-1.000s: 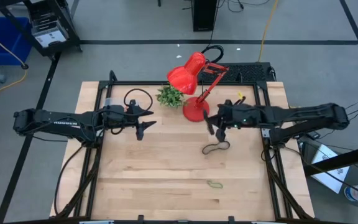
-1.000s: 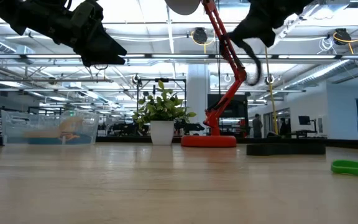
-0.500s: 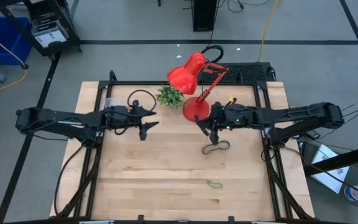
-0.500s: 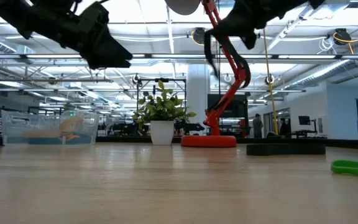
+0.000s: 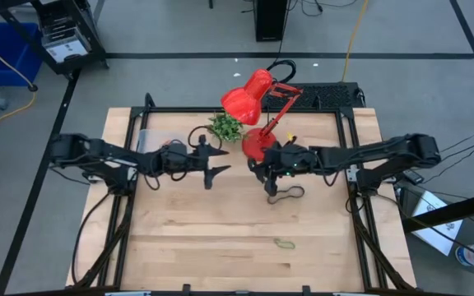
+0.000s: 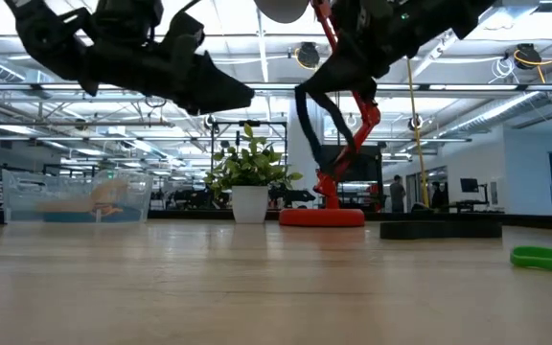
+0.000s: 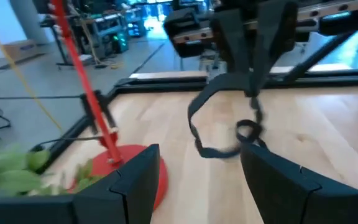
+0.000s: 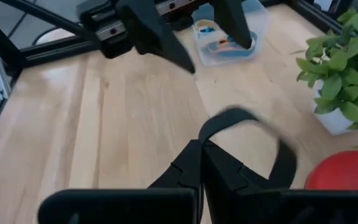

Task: Pick and place rubber bands into bin
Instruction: Put the black rubber band into the transparent bin

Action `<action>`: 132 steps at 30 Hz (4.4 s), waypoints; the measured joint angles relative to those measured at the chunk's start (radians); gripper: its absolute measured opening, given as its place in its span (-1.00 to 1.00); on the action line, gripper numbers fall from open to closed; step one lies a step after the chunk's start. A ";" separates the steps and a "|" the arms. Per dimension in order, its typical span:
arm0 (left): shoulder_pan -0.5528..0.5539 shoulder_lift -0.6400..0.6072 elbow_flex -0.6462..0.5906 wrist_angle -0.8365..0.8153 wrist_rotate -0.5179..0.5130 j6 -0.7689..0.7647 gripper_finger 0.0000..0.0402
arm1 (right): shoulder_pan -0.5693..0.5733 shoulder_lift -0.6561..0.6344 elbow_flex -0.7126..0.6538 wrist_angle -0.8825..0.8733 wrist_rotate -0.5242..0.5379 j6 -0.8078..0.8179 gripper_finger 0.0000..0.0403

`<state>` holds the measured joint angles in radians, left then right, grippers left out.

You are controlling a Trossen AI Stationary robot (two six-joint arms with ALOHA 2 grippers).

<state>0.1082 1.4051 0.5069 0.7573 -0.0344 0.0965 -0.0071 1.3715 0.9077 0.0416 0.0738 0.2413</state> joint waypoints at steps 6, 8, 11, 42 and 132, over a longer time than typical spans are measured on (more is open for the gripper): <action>-0.019 0.111 0.088 0.004 0.007 0.004 0.14 | 0.000 0.023 0.000 0.020 0.000 -0.001 -1.00; -0.024 0.153 0.122 0.003 0.007 0.010 0.14 | 0.000 0.023 0.000 0.018 0.001 -0.003 -1.00; -0.033 0.207 0.171 0.002 -0.024 0.047 0.14 | 0.000 0.023 0.000 0.022 0.001 -0.003 -1.00; -0.038 0.266 0.263 -0.051 -0.059 0.101 0.11 | 0.000 0.023 0.000 0.068 -0.079 -0.023 -1.00; -0.074 -0.573 0.249 -1.769 -0.933 -0.691 -0.97 | -0.006 -0.106 -0.137 -0.113 0.061 -0.078 -0.17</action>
<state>0.0341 0.8323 0.7558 -1.0117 -0.9672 -0.5949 -0.0135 1.2655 0.7708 -0.0711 0.1345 0.1635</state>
